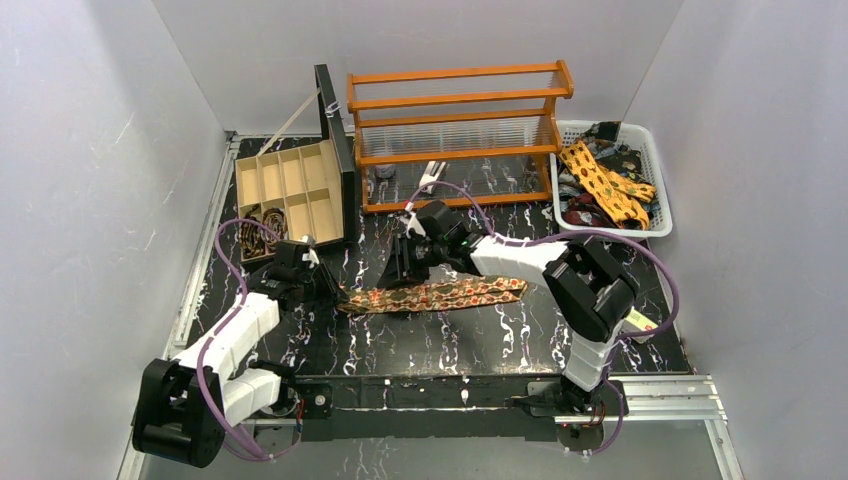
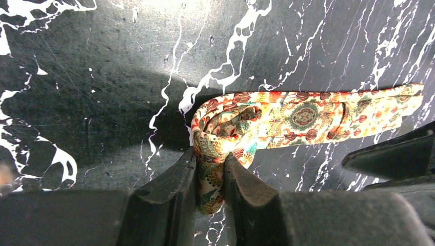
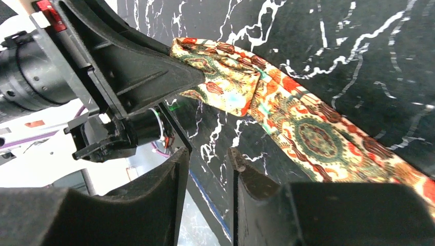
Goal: Roll the ties
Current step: Roll the tie at the center of the board.
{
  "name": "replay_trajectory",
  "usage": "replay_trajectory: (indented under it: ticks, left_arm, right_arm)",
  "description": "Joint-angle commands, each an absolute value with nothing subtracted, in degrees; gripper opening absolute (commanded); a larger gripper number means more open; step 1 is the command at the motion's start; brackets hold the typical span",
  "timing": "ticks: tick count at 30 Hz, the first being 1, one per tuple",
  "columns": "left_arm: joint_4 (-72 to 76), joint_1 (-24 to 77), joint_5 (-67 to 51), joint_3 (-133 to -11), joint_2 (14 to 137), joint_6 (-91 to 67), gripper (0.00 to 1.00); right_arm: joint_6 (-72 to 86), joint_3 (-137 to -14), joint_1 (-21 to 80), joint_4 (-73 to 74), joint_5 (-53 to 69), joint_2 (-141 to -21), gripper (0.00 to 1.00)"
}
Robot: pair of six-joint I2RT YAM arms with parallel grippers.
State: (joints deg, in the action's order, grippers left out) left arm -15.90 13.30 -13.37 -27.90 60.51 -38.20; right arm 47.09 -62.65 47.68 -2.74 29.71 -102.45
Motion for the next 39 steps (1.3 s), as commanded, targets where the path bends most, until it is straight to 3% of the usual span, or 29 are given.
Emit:
replay_trajectory:
  ticks: [1,14,23,31,39]
  left_arm:
    - [-20.83,14.63,-9.04,-31.16,60.4,-35.6,0.11]
    - [-24.87,19.95,1.17,-33.65,61.49,-35.63,0.1]
    - [-25.46,23.25,5.17,-34.64,61.44,-38.06,0.1]
    - [-27.87,25.8,9.06,-37.65,62.07,-38.29,0.1]
    - [-34.49,34.23,20.3,-42.44,66.51,-41.23,0.09]
  right_arm:
    - [52.46,-63.62,51.0,-8.68,26.27,-105.42,0.4]
    - [52.52,-69.7,53.04,-7.29,25.18,-113.8,0.38]
    - [52.18,-73.29,53.67,-3.62,25.62,-117.39,0.27]
    - [50.64,-76.16,54.72,-0.31,25.47,-120.93,0.26]
    - [48.64,-77.22,54.34,0.84,27.23,-120.51,0.27]
